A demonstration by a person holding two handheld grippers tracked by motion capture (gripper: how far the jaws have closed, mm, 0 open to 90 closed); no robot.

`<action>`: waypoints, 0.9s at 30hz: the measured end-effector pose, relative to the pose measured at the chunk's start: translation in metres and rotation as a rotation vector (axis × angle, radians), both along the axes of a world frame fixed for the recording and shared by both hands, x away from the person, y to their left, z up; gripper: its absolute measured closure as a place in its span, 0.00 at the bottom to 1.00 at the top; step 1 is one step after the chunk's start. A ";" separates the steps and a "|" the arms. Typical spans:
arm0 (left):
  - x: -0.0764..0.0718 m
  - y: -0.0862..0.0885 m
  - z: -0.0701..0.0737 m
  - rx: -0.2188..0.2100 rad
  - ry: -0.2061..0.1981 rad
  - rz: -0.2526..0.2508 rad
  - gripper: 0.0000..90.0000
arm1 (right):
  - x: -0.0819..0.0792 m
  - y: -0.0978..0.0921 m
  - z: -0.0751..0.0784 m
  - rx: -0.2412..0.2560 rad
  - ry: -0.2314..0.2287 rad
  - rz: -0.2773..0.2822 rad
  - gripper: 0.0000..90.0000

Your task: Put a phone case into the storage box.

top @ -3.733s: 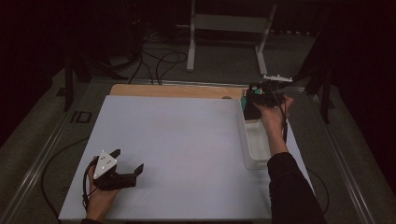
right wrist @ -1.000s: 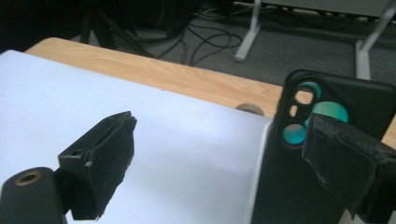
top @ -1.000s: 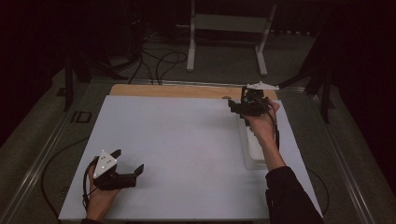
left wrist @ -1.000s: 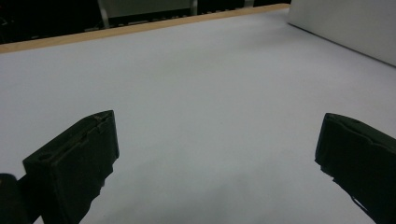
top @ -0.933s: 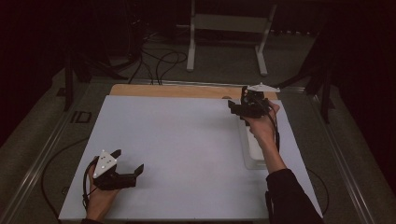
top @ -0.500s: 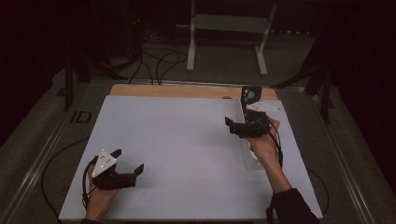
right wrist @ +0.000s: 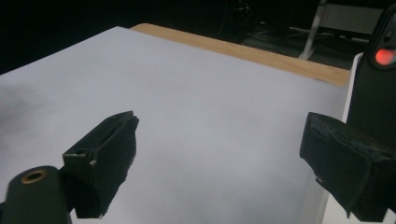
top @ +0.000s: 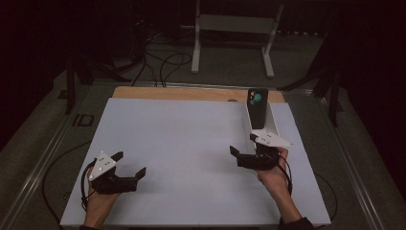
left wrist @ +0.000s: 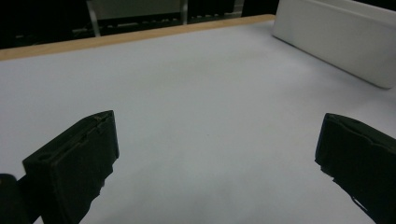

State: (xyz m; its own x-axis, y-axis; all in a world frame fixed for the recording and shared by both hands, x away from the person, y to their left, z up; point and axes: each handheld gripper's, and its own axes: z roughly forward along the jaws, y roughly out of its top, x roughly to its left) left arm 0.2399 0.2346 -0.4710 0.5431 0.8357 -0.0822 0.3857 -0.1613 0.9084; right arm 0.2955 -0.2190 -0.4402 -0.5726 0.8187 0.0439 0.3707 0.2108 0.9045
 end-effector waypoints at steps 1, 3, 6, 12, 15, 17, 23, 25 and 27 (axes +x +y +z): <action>-0.001 0.001 0.001 -0.005 -0.003 -0.001 0.00 | -0.004 -0.002 -0.002 -0.002 -0.007 0.000 0.12; -0.002 0.002 0.004 -0.010 -0.011 -0.004 0.00 | -0.012 -0.006 -0.006 0.019 -0.009 0.005 0.12; -0.003 0.004 0.007 -0.016 -0.020 -0.012 0.00 | -0.023 -0.013 -0.013 0.017 -0.005 0.014 0.13; -0.006 0.005 0.010 -0.007 -0.038 -0.025 0.00 | -0.043 -0.025 -0.023 0.045 -0.055 0.016 0.13; -0.008 0.006 0.010 -0.001 -0.047 -0.029 0.00 | -0.050 -0.031 -0.027 0.072 -0.069 0.022 0.13; -0.008 0.006 0.008 0.001 -0.049 -0.034 0.00 | -0.054 -0.033 -0.030 0.066 -0.081 0.025 0.13; -0.011 0.005 0.005 0.019 -0.062 -0.043 0.00 | -0.062 -0.039 -0.038 0.087 -0.112 0.008 0.12; -0.011 0.005 0.004 0.019 -0.066 -0.052 0.00 | -0.063 -0.039 -0.040 0.083 -0.120 0.014 0.12; -0.011 0.005 0.003 0.020 -0.070 -0.056 0.00 | -0.063 -0.040 -0.041 0.086 -0.121 0.012 0.12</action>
